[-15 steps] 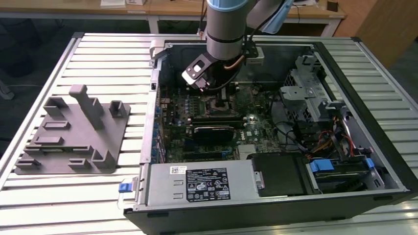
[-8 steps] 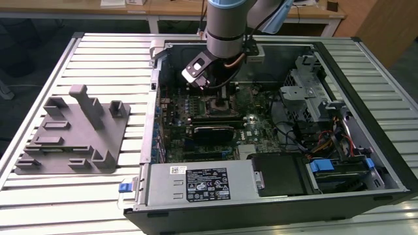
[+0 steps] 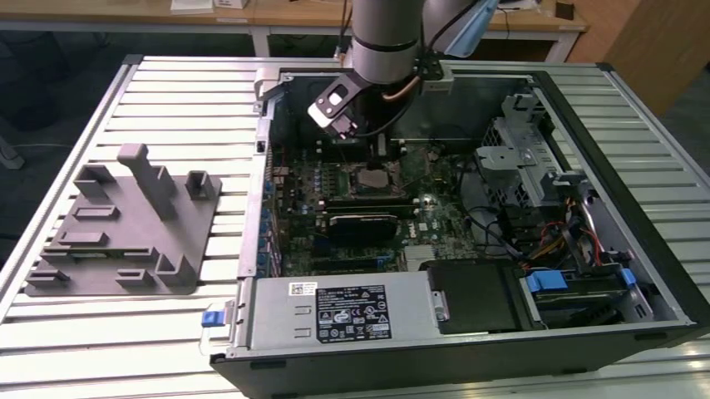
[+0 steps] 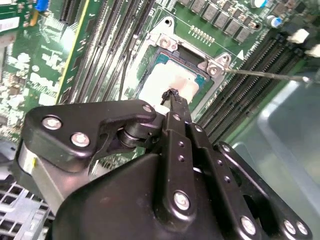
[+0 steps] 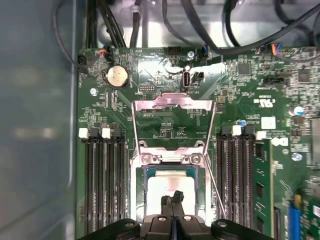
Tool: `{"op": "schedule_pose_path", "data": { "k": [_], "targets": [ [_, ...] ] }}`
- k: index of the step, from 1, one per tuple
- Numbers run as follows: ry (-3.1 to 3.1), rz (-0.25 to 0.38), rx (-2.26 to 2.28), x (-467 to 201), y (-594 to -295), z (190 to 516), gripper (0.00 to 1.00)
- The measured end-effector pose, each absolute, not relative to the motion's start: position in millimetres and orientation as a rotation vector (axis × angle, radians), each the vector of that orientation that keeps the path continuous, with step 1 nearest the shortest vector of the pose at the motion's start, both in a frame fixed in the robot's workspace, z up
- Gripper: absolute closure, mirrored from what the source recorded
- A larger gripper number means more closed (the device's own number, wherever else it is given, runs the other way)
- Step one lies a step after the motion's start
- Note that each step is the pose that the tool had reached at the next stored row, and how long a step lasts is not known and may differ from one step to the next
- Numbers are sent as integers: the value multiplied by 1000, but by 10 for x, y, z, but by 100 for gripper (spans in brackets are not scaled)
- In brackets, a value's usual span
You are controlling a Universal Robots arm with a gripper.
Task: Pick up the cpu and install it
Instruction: 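Place the cpu into insertion slot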
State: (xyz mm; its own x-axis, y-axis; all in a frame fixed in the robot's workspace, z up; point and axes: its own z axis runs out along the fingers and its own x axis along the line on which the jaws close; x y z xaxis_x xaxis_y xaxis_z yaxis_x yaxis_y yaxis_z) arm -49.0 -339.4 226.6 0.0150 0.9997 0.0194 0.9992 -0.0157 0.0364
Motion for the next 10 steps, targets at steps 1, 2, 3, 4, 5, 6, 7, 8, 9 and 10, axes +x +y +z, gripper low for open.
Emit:
{"op": "schedule_pose_path", "data": {
  "k": [1,2,3,4,5,6,7,8,9,10],
  "targets": [
    [2195,62,2229,-490,-3394,2299,89],
    [2195,61,2229,-490,-3394,2331,89],
    [2195,61,2229,-490,-3394,2360,89],
    [2195,62,2229,-490,-3394,2387,89],
    [2195,61,2229,-490,-3394,2413,89],
    [2195,61,2229,-490,-3394,2432,89],
    [2195,62,2229,-490,-3394,2448,89],
    [2195,61,2229,-490,-3394,2456,89],
    [2195,62,2229,-490,-3394,2456,89],
    [2195,62,2229,-490,-3394,2456,89]
  ]
}}
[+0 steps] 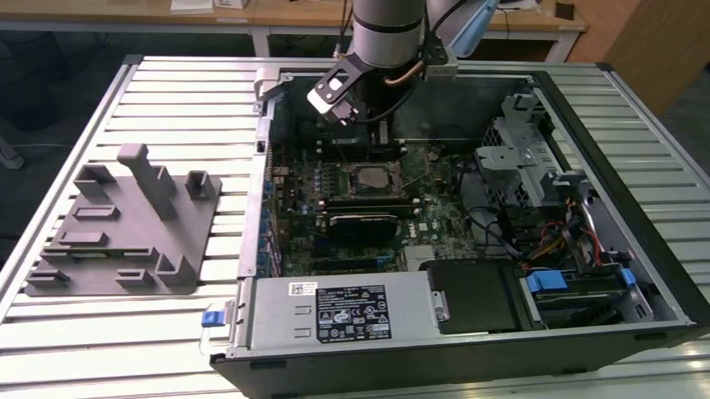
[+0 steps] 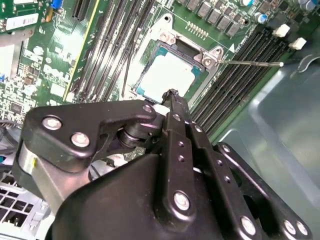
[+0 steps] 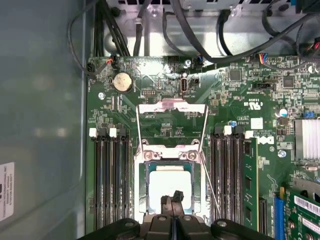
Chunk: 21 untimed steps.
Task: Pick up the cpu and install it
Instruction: 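Place the cpu into insertion slot, then close the cpu cover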
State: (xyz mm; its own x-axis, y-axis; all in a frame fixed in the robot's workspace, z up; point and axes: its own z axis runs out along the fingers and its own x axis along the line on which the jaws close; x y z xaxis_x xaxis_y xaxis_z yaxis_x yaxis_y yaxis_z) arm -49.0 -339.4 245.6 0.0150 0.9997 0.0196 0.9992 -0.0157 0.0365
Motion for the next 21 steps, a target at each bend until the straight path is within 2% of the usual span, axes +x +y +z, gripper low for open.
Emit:
{"op": "schedule_pose_path", "data": {
  "k": [13,21],
  "targets": [
    [2195,62,2229,-490,-3394,2470,89],
    [2195,61,2229,-490,-3394,2595,89]
  ]
}}
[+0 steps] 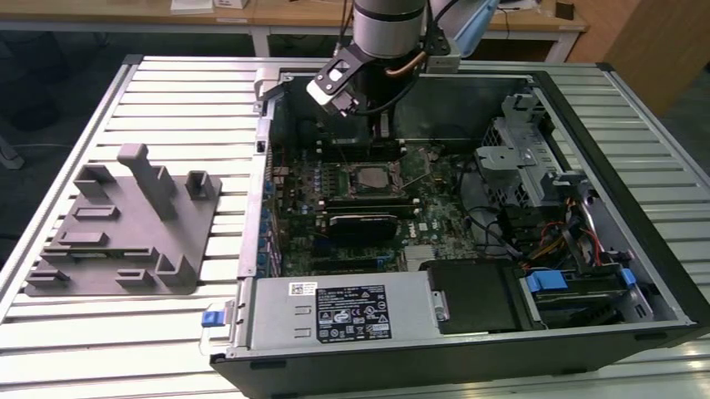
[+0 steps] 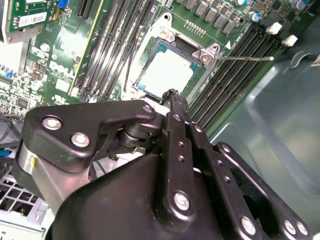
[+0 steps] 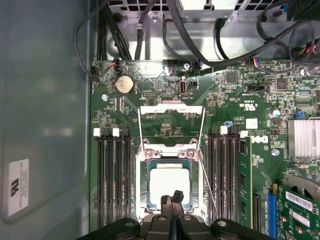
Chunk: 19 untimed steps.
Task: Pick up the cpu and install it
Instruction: 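Close the cpu cover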
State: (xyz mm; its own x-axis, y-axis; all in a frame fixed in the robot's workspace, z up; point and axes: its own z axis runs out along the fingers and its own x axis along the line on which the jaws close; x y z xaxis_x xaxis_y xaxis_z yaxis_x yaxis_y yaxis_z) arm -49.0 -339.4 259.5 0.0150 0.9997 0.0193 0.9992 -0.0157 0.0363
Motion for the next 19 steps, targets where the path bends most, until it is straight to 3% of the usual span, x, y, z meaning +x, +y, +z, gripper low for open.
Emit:
{"op": "schedule_pose_path", "data": {
  "k": [19],
  "targets": [
    [2195,61,2229,-345,-3393,2632,89]
  ]
}}
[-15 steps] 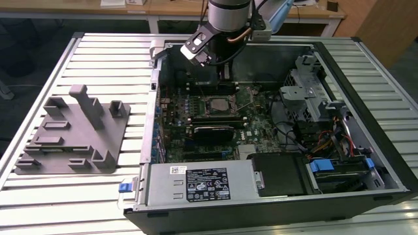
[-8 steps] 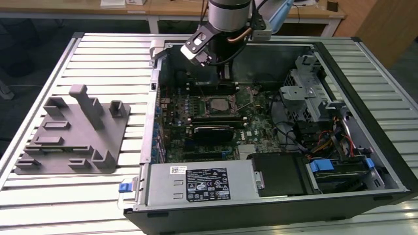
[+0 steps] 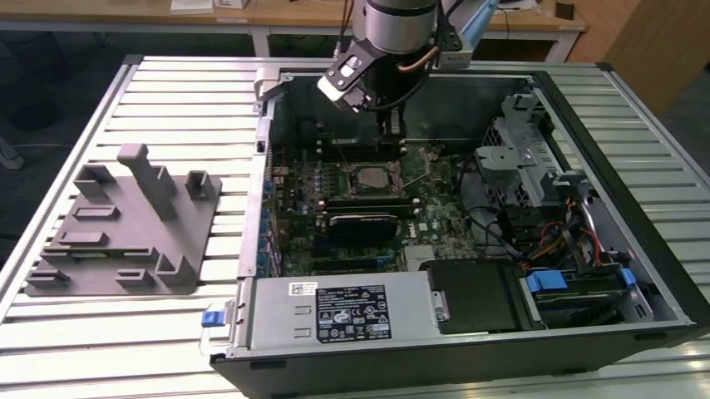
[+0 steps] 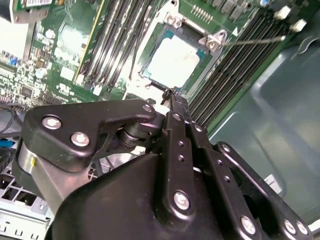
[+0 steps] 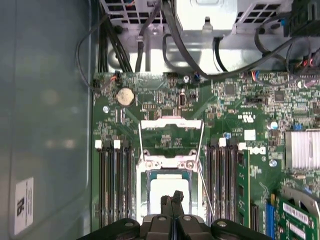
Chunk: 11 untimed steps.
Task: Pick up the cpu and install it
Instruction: 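Close the cpu cover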
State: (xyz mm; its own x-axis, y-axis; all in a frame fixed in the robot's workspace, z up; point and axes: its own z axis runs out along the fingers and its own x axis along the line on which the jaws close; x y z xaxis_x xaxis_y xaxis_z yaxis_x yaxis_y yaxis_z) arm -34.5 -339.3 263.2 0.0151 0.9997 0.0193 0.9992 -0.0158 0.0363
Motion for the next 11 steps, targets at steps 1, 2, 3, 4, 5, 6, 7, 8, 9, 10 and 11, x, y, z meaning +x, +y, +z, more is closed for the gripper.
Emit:
{"op": "schedule_pose_path", "data": {
  "k": [1,2,3,4,5,6,7,8,9,10,11],
  "targets": [
    [2195,62,2229,-326,-3393,2632,89],
    [2195,61,2229,-306,-3393,2632,89],
    [2195,62,2229,-287,-3393,2632,89],
    [2195,62,2229,-267,-3393,2632,89],
    [2195,62,2229,-247,-3393,2632,89],
    [2195,62,2229,-226,-3393,2632,89],
    [2195,61,2229,-205,-3392,2632,89],
    [2195,62,2229,-182,-3392,2632,89],
    [2195,62,2229,-159,-3392,2632,89],
    [2195,62,2229,-136,-3392,2632,89],
    [2195,62,2229,-114,-3392,2632,89]
  ]
}}
